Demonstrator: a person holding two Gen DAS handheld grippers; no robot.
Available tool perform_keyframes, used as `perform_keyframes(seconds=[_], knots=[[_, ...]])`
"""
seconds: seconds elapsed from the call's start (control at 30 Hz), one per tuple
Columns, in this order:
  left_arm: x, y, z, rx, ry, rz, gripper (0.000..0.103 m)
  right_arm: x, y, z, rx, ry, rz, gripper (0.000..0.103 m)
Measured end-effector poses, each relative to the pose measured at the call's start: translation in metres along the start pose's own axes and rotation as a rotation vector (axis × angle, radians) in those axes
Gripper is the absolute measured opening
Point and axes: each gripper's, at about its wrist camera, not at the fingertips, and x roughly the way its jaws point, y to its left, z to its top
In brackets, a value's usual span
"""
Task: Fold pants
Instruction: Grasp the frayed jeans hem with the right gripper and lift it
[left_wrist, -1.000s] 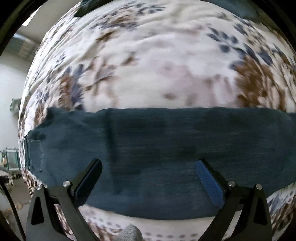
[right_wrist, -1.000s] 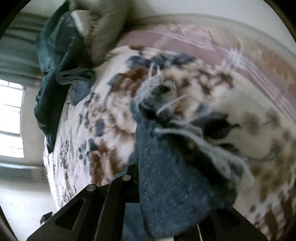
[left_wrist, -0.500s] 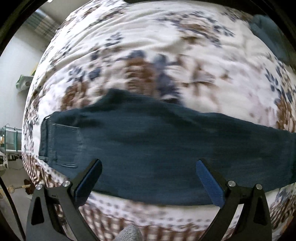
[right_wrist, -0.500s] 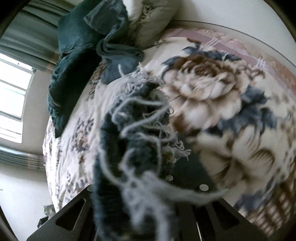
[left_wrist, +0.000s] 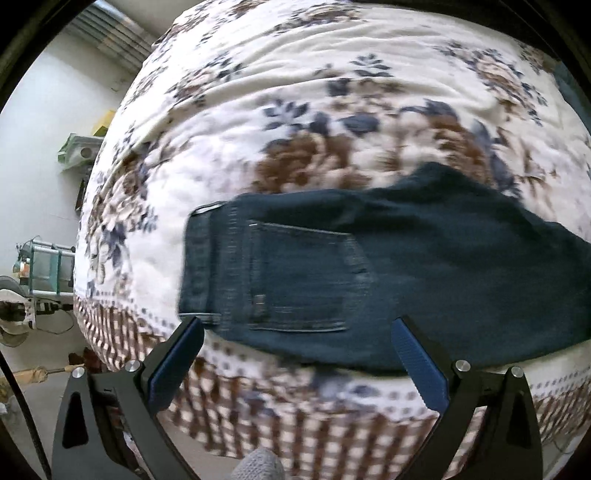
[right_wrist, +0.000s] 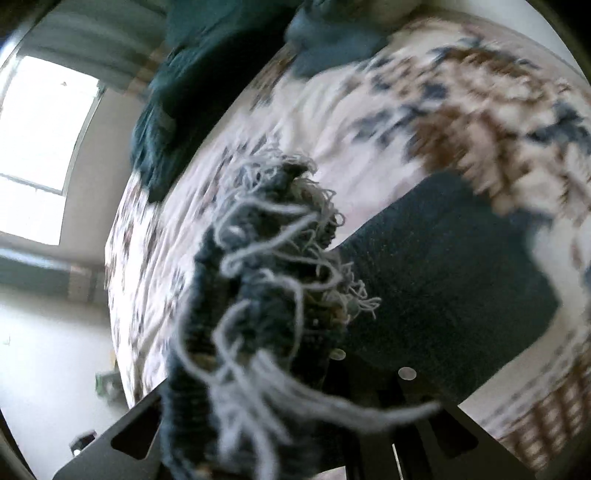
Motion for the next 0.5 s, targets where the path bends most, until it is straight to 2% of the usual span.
perform_keyframes(seconds=[0.13,0.23,0.27,0.37,0.5], knots=[[0.013,0.023,-0.004,-0.023,0.005,0.021,0.103,0.047,0.046,-0.058,-0.144,0.103,-0.009,0.006],[0.026,0.037,-0.009,-0.051,0.016,0.038,0.103,0.089,0.067,-0.103,-0.275,0.176,-0.097,0.006],[0.032,0.041,-0.011,-0.061,0.024,0.046,0.103,0.104,0.073,-0.12,-0.344,0.19,-0.163,0.006],[0.046,0.053,-0.019,-0.088,0.056,0.055,0.103,0.13,0.077,-0.143,-0.468,0.215,-0.303,0.007],[0.058,0.065,-0.027,-0.115,0.081,0.068,0.103,0.141,0.09,-0.152,-0.563,0.235,-0.396,0.011]])
